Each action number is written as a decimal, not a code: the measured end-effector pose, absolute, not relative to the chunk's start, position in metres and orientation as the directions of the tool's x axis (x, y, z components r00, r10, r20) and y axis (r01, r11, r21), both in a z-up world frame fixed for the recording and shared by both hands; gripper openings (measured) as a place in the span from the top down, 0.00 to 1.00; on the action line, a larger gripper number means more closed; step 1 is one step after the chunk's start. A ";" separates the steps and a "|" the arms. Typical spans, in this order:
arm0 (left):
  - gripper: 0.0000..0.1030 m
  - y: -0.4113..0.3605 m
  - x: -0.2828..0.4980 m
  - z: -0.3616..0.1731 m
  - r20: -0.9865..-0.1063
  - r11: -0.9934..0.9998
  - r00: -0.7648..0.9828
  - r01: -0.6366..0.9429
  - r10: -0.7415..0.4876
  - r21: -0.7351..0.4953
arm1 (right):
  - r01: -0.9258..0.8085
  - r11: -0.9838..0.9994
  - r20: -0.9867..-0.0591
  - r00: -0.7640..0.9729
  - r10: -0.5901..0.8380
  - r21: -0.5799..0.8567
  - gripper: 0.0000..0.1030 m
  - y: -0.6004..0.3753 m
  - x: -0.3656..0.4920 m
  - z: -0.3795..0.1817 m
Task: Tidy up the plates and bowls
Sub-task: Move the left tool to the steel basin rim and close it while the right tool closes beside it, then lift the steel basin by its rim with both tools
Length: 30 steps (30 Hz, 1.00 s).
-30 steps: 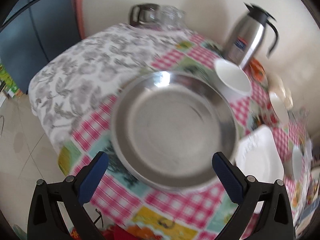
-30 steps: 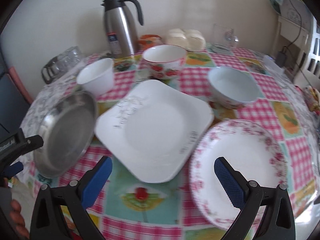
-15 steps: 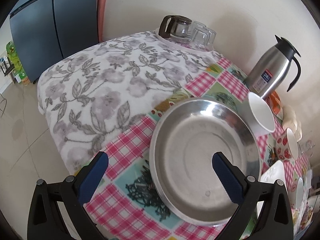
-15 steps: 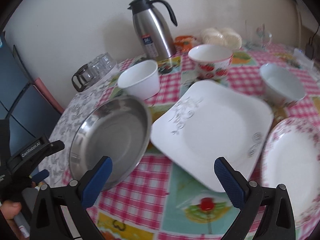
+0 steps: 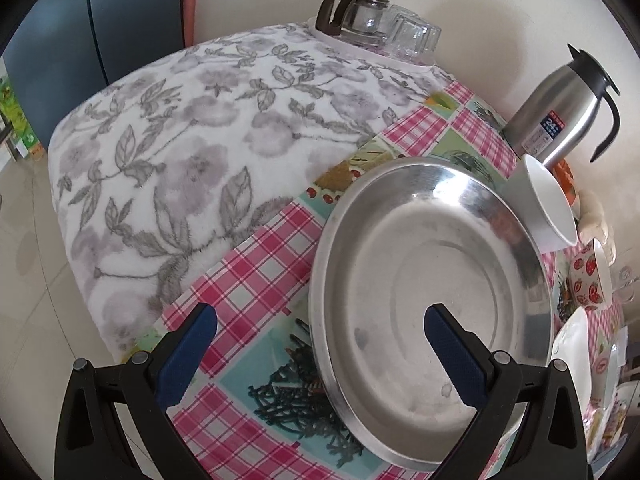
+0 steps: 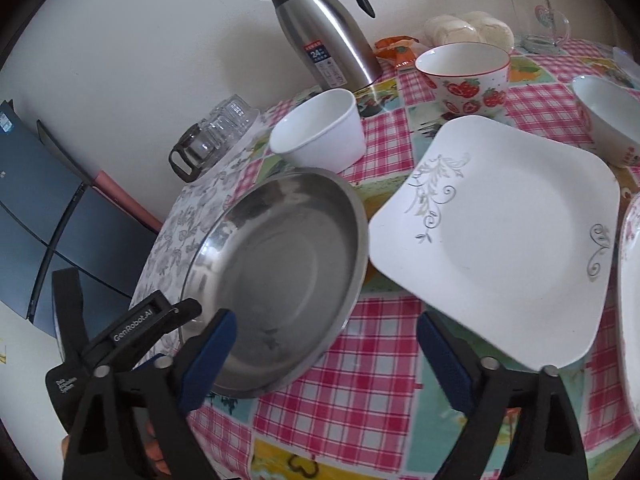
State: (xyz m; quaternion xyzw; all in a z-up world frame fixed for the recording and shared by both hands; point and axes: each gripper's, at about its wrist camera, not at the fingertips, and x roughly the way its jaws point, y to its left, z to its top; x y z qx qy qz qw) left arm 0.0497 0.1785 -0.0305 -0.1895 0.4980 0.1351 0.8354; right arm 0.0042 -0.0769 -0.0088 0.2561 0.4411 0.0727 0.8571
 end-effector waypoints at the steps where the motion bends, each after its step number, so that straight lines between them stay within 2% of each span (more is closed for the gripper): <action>1: 0.00 0.180 0.050 -0.031 -0.883 0.887 0.468 -0.425 0.045 -0.180 | 0.097 0.860 -0.719 0.600 0.352 0.502 0.15 -0.075 0.005 -0.009; 4: 0.01 0.183 0.052 -0.033 -0.882 0.884 0.469 -0.431 0.050 -0.180 | 0.081 0.858 -0.712 0.600 0.364 0.507 0.26 -0.073 0.009 -0.010; 5: 0.05 0.184 0.053 -0.034 -0.882 0.883 0.469 -0.433 0.049 -0.181 | 0.076 0.857 -0.711 0.597 0.370 0.510 0.31 -0.072 0.011 -0.011; 8: 0.15 0.187 0.058 -0.036 -0.882 0.881 0.470 -0.432 0.036 -0.194 | 0.072 0.861 -0.715 0.594 0.369 0.504 0.37 -0.070 0.013 -0.013; 11: 0.18 0.188 0.062 -0.041 -0.882 0.880 0.470 -0.430 0.028 -0.201 | 0.060 0.863 -0.716 0.588 0.375 0.501 0.48 -0.070 0.017 -0.015; 14: 0.19 0.189 0.066 -0.046 -0.882 0.884 0.469 -0.426 0.034 -0.192 | 0.066 0.866 -0.722 0.586 0.368 0.495 0.53 -0.070 0.020 -0.018; 20: 0.37 0.188 0.075 -0.045 -0.874 0.894 0.485 -0.407 0.036 -0.189 | 0.081 0.874 -0.742 0.569 0.355 0.480 0.64 -0.071 0.029 -0.026; 24: 0.48 0.190 0.080 -0.046 -0.868 0.895 0.495 -0.406 0.047 -0.183 | 0.088 0.876 -0.752 0.558 0.351 0.474 0.67 -0.072 0.035 -0.033; 29: 0.52 0.194 0.086 -0.047 -0.858 0.892 0.509 -0.415 0.064 -0.180 | 0.108 0.878 -0.765 0.547 0.340 0.467 0.68 -0.075 0.043 -0.041; 30: 0.52 0.194 0.088 -0.048 -0.856 0.892 0.513 -0.415 0.065 -0.181 | 0.116 0.877 -0.769 0.543 0.337 0.467 0.71 -0.076 0.045 -0.043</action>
